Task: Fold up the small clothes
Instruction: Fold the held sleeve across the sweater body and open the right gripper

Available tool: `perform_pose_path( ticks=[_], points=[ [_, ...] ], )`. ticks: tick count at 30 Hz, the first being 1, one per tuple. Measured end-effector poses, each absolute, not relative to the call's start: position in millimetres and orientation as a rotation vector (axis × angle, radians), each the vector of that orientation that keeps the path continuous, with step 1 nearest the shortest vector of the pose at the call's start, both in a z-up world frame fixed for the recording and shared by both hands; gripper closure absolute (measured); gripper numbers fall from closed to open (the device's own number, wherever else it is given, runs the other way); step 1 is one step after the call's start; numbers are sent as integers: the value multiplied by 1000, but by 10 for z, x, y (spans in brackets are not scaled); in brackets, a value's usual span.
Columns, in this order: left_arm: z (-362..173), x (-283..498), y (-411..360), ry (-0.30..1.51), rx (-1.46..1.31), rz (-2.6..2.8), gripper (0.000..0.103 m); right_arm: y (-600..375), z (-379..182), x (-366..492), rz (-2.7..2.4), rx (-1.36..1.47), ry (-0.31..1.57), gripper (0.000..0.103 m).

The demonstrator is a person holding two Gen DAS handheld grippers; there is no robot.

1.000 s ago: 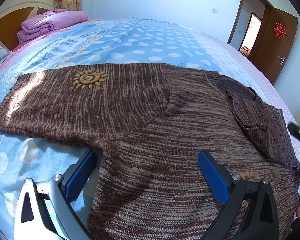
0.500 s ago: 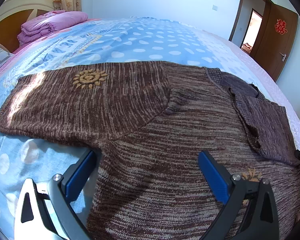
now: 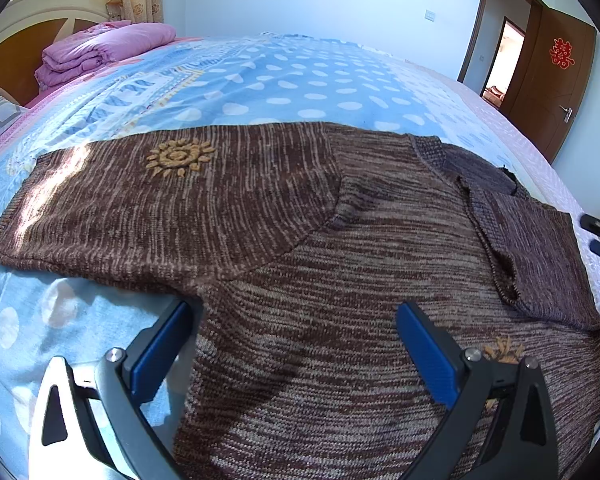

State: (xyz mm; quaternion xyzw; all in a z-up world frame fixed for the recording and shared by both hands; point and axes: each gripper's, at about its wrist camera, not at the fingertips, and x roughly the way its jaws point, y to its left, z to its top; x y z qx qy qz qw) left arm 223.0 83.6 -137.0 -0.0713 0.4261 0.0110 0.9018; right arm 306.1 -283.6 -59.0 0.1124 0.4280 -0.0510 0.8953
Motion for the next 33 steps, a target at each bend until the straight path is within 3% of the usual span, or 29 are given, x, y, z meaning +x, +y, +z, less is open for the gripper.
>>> perform_pose_path(
  ticks=[1, 4, 6, 12, 14, 16, 20, 27, 33],
  points=[
    [-1370, 2230, 835, 881, -148, 23, 0, -2791, -683, 3188, -136, 189, 937, 42],
    [-1369, 2229, 834, 882, -147, 23, 0, -2721, -783, 3307, -141, 123, 940, 93],
    [-1369, 2228, 835, 881, -148, 23, 0, -2713, -740, 3248, -171, 98, 904, 97],
    [-1370, 2229, 836, 882, -147, 23, 0, -2838, -842, 3213, -231, 90, 864, 96],
    [-1370, 2231, 835, 882, -145, 24, 0, -2774, -818, 3235, -246, 42, 871, 91],
    [-1371, 2236, 834, 882, -144, 24, 0, -2754, -726, 3200, -283, 1, 870, 76],
    [-1372, 2237, 833, 882, -144, 24, 0, -2624, -390, 2650, -308, 50, 732, 68],
    [-1373, 2234, 827, 884, -142, 26, 0, -2336, -799, 2239, -202, 62, 869, 67],
    [-1384, 2258, 801, 894, -128, 35, 0, -2353, -775, 2252, -200, 62, 852, 60]
  ],
)
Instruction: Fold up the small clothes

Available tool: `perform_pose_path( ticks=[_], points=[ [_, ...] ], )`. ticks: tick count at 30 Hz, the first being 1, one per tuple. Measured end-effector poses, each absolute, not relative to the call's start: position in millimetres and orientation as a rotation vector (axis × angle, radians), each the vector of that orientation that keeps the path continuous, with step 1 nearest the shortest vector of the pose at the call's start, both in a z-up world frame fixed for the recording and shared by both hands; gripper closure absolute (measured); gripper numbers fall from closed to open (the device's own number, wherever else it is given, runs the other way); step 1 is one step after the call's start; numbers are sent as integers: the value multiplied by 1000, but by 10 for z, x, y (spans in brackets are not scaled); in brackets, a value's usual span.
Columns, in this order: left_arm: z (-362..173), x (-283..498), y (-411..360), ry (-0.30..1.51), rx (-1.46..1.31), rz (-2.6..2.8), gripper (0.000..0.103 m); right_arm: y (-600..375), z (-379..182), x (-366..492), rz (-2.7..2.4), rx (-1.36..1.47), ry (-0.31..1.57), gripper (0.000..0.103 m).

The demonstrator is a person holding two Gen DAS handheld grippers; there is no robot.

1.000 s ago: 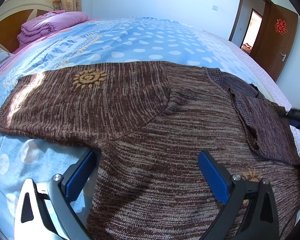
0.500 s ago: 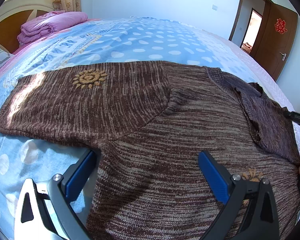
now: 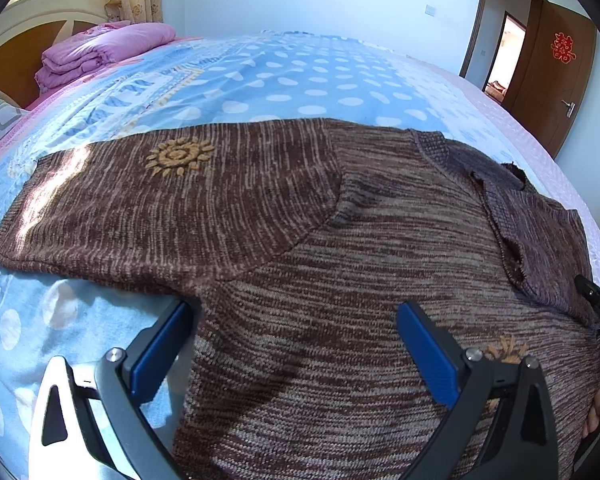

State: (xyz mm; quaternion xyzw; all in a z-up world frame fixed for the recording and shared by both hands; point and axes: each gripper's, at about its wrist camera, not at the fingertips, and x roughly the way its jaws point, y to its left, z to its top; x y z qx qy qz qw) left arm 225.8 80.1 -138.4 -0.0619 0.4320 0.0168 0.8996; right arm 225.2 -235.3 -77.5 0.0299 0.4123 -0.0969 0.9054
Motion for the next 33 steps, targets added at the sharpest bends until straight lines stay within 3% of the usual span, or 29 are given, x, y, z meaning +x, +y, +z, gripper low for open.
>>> perform_pose_path(
  ticks=[6, 10, 19, 27, 33],
  points=[
    [-1371, 2269, 799, 913, -120, 38, 0, -2309, -803, 2256, -218, 39, 845, 53],
    [-1313, 2234, 861, 933, -80, 101, 0, -2318, -839, 2271, -244, 50, 849, 40],
    [-819, 2118, 1756, 777, -92, 352, 0, -2321, -838, 2265, -247, 51, 846, 39],
    [-1121, 2201, 2952, 829, -405, 549, 4, -2317, -839, 2272, -249, 47, 845, 39],
    [-1258, 2208, 3168, 794, -535, 546, 5, -2325, -836, 2266, -250, 46, 845, 39]
  ],
)
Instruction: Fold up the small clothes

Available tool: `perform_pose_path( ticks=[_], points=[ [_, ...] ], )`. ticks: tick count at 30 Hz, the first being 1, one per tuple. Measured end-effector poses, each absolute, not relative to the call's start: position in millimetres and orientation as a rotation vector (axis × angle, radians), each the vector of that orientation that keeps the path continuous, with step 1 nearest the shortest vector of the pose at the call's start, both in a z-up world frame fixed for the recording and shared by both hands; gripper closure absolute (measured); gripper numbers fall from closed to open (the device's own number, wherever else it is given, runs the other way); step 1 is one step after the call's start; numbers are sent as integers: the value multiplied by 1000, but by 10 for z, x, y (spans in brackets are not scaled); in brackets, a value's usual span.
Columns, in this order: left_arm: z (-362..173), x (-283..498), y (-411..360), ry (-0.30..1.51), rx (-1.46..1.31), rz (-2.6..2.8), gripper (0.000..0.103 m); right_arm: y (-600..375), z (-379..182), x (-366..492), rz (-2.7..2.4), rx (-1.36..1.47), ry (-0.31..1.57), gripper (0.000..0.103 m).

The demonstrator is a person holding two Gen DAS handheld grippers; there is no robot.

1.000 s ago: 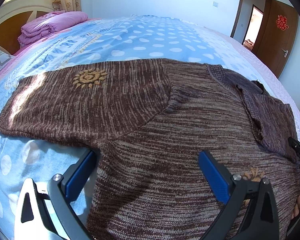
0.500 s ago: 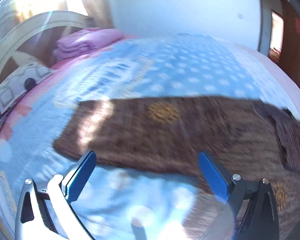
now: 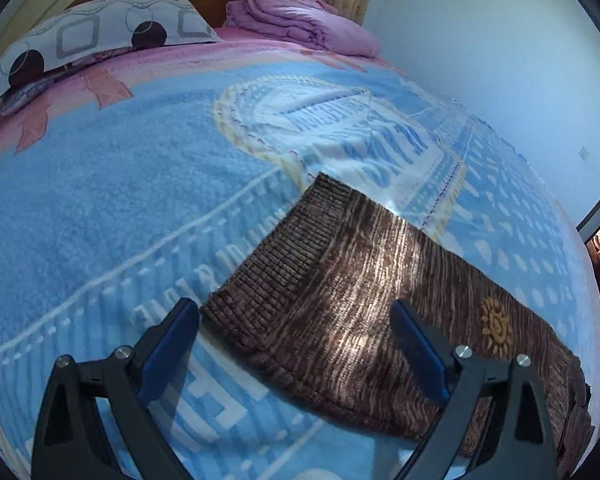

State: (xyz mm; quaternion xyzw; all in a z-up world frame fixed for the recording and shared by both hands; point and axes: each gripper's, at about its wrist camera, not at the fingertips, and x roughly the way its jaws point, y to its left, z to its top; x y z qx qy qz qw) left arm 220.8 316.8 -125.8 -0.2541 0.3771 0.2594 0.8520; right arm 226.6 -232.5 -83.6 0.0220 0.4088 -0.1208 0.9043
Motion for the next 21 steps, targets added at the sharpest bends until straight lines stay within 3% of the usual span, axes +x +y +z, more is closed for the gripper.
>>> perform_pose_path(
  ticks=[3, 9, 11, 13, 21],
  points=[
    [-1236, 2263, 3103, 764, -552, 533, 10, -2324, -836, 2266, -250, 45, 845, 39],
    [-1243, 2367, 3085, 760, -556, 514, 40, -2326, -836, 2265, -249, 45, 844, 39],
    [-1250, 2364, 3093, 748, -574, 492, 68, -2325, -836, 2264, -249, 46, 844, 39],
    [-1281, 2370, 3113, 742, -611, 455, 88, -2326, -838, 2265, -249, 47, 843, 39],
    [-1175, 2489, 2964, 738, -541, 442, 90, -2328, -840, 2265, -248, 49, 842, 39]
  ],
)
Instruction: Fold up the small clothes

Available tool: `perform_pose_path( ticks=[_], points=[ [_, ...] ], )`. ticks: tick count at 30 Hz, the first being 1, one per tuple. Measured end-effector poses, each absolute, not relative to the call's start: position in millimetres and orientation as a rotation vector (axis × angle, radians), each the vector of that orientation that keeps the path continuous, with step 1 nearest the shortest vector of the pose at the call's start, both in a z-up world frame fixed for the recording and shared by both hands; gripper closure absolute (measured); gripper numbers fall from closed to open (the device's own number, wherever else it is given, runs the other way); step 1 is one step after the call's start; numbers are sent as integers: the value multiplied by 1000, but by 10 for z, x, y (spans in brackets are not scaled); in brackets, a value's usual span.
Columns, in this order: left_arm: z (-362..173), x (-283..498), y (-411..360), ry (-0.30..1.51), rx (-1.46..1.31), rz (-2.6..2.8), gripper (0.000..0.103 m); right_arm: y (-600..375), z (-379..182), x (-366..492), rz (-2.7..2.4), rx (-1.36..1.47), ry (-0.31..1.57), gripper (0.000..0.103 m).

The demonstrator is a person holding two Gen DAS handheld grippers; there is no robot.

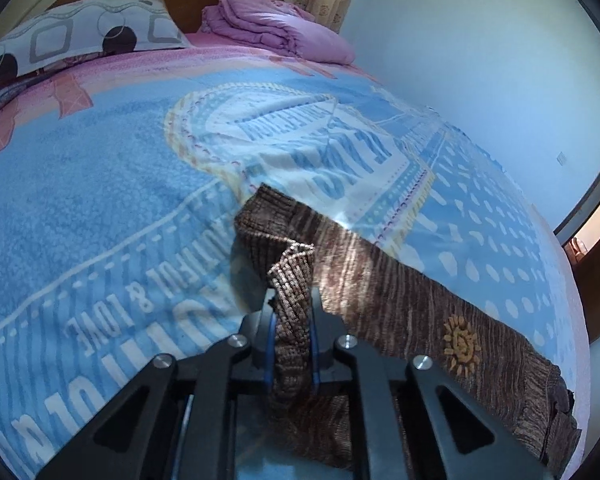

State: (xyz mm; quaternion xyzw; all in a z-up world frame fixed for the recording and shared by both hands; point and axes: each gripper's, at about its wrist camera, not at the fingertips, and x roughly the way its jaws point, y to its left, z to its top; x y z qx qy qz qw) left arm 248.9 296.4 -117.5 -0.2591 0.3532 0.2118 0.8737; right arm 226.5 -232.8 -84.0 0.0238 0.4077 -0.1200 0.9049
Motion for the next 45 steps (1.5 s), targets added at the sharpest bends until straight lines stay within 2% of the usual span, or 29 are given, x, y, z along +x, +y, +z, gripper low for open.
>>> perform_pose_path(
  ticks=[5, 11, 16, 21, 22, 24, 26, 27, 30, 34, 38, 40, 42, 45],
  points=[
    [-868, 2629, 2464, 696, -395, 353, 91, -2329, -839, 2266, -248, 50, 841, 39],
    [-592, 2605, 1274, 633, -168, 106, 91, -2328, -839, 2267, -247, 52, 840, 39],
    [-741, 2554, 440, 675, -77, -69, 90, -2328, -839, 2267, -247, 54, 839, 38],
    [-1006, 2552, 32, 769, -11, -105, 90, -2321, -832, 2283, -246, 59, 836, 38],
    [-1013, 2572, 20, 790, -10, -106, 88, -2329, -833, 2280, -246, 60, 836, 38],
    [-1013, 2593, 56, 825, -31, -114, 76, -2325, -832, 2291, -245, 61, 836, 38],
    [-1023, 2579, 78, 872, -66, -156, 40, -2327, -836, 2291, -245, 62, 835, 38],
    [-1026, 2539, 71, 877, -73, -166, 36, -2332, -838, 2285, -245, 62, 835, 38],
    [-970, 2381, 102, 882, -63, -206, 34, -2332, -840, 2286, -245, 61, 836, 38],
    [-867, 2147, 465, 830, -148, -172, 12, -2331, -846, 2293, -244, 64, 838, 38],
    [-896, 2053, 1019, 785, -210, 33, 11, -2294, -715, 2286, -231, 85, 835, 38],
    [-974, 2037, 1245, 772, -249, 108, 11, -2146, -437, 2206, -132, 156, 727, 39],
    [-1094, 2028, 1379, 764, -285, 174, 12, -1845, -201, 2231, -11, 159, 664, 39],
    [-1244, 2013, 1556, 786, -429, 185, 13, -1224, -115, 2494, 200, 99, 707, 39]
  ],
)
